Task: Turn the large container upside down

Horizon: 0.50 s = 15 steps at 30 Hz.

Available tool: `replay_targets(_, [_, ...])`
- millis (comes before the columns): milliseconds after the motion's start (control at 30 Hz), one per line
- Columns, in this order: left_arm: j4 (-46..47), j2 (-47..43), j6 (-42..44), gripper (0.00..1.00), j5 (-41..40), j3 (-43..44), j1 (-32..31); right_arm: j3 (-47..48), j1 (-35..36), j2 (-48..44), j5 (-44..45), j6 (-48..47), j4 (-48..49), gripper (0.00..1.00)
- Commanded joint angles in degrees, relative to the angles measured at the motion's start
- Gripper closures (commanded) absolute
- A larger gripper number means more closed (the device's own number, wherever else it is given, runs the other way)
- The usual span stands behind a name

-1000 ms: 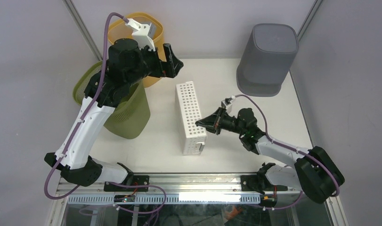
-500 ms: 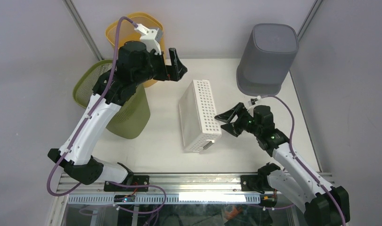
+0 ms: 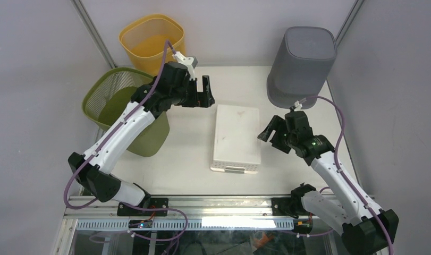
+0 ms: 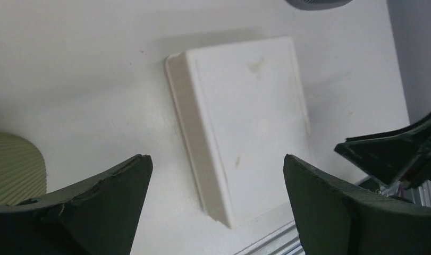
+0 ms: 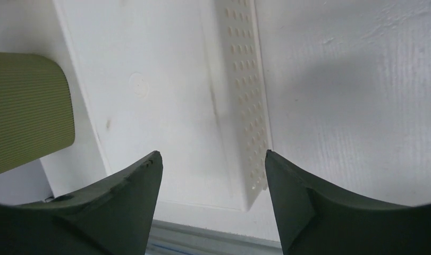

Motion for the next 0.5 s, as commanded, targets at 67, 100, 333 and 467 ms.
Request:
replay_targets(67, [2.04, 4.41, -4.19, 0.01, 0.23, -6.21, -0.08, 7.56, -0.21, -0.42, 11.62, -8.06, -5.63, 0.26])
replay_targets(100, [2.68, 5.05, -4.54, 0.01, 0.74, -7.24, -0.08, 8.45, -0.2, -0.51, 12.42, -8.7, -6.2, 0.26])
replay_targets(333, [10.11, 11.26, -7.59, 0.01, 6.97, -11.67, -3.6, 16.22, -0.26, -0.27, 16.0, -12.52, -9.87, 0.26])
replay_targets(467, [14.77, 17.93, -9.44, 0.05, 8.72, -11.11, -7.22, 20.32, -0.4, -0.65, 15.96, -13.22, -11.23, 0.26])
